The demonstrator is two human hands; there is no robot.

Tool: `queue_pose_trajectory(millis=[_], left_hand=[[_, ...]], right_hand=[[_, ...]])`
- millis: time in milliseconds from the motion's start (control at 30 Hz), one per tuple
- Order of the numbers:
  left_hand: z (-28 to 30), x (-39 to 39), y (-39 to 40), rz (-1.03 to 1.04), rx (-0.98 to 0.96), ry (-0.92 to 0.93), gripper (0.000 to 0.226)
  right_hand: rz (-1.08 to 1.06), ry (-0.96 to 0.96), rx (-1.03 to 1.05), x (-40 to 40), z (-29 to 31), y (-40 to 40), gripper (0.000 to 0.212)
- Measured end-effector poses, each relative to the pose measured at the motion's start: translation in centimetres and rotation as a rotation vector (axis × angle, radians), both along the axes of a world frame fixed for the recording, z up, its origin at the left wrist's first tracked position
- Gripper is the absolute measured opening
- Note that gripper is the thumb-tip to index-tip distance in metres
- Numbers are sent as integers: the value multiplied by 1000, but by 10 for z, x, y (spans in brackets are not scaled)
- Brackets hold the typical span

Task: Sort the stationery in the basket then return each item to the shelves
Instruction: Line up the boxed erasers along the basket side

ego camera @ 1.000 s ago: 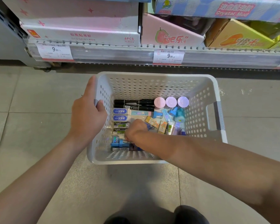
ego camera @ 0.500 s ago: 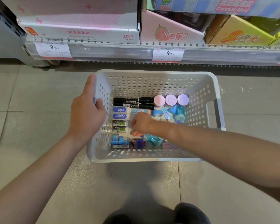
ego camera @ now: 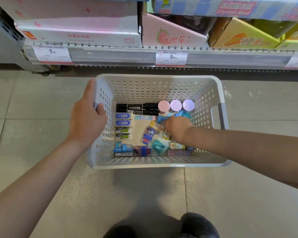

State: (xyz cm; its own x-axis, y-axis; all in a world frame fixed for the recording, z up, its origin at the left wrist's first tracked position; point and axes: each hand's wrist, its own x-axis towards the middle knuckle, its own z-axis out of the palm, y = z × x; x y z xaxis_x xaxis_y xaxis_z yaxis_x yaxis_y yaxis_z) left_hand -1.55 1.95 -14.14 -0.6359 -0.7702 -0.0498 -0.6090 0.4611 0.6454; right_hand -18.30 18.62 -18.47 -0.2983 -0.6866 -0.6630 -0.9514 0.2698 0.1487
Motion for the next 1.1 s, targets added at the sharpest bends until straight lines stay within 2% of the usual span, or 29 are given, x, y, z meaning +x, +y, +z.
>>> queue_pose_trajectory(millis=[300,533,600,633,667,733,800,900,1100], left_hand=[[-2,1,-1,-1,9,10,64],[-2,1,-1,21,33,17,65],[-2,0,0,25,18,20,65],[-3,0,0,27,11,20,65],[-3,0,0,30,7,17,65],[-2,0,0,38,1,17,65],[0,-1,1,34,0,15,65],[1,-2,2,44,3,7,64],[-2,-2,1,46,3,2,64]], right_hand=[[-70,-5,-30,3,4,-1,37],[-20,-39,115,-3,24,-16,33],[-27,-68,59,-4,34,-29,23],[-85,-149,26,-4,35,-36,14],[-182,-278,-4,-4,31,-42,14],[-485,-598,-46,5,17,-50,16],[-775,-782,-142,19,3,-55,16],[-1025,-891,-167,36,-10,-61,21],[-999,-803,-177,45,-39,-76,31]])
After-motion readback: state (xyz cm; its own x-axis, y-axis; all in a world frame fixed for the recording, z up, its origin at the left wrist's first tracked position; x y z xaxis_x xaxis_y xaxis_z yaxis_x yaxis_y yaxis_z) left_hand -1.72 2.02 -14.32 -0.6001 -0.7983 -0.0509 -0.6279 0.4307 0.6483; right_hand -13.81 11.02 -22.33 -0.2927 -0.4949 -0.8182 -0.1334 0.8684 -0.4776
